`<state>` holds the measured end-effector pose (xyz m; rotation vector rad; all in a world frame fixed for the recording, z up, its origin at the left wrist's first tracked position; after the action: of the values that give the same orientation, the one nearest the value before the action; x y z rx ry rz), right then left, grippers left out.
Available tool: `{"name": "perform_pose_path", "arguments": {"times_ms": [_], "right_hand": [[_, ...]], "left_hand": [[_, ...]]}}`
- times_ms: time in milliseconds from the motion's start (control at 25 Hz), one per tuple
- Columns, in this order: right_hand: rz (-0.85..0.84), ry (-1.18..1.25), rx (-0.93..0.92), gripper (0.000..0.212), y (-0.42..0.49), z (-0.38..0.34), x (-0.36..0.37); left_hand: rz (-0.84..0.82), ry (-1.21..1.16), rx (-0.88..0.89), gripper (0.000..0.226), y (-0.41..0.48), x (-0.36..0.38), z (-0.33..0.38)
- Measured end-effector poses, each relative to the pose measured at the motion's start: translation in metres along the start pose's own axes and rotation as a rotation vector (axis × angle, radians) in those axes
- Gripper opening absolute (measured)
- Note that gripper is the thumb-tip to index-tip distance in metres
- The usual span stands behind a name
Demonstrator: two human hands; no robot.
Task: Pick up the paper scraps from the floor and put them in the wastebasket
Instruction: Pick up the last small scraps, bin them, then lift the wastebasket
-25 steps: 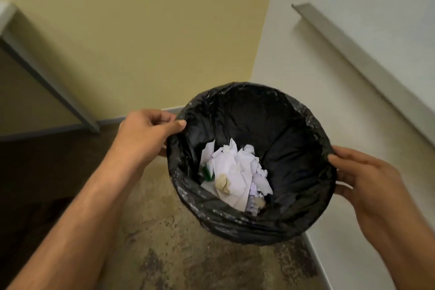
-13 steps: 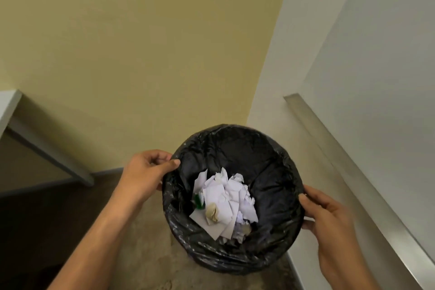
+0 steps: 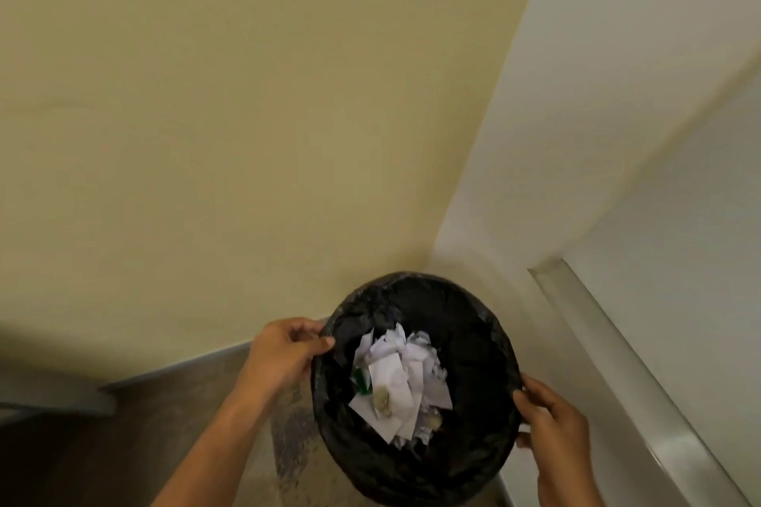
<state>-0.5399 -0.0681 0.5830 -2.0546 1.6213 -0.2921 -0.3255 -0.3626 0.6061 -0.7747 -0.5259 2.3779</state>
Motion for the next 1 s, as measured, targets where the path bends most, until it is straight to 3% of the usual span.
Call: {"name": "perform_pose_path", "arguments": {"times_ms": [440, 680, 840, 1000], "right_hand": [[0.191, 0.058, 0.167, 0.022, 0.149, 0.085, 0.104], [0.239, -0.048, 0.170, 0.032, 0.217, 0.148, 0.106], [0.195, 0.058, 0.257, 0.035, 0.238, 0.153, 0.109], [0.152, 0.010, 0.252, 0.034, 0.248, 0.169, 0.113]], "left_hand": [[-0.024, 0.431, -0.054, 0.018, 0.201, 0.067, -0.026], [-0.087, 0.427, -0.106, 0.012, 0.264, 0.121, -0.050], [-0.147, 0.276, -0.238, 0.017, 0.291, 0.150, -0.063], [-0.209, 0.294, -0.263, 0.032, 0.315, 0.170, -0.078]]}}
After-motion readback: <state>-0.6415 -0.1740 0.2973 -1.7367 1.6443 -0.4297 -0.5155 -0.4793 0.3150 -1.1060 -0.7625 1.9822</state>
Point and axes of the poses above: each hand's wrist, its own y-axis towards the middle knuckle, its own x-axis out of the palm, z = x × y, the point moved 1 cm from there along y, towards the middle knuckle, and after that the axes turned 5 degrees about y, right-handed, at the moved point
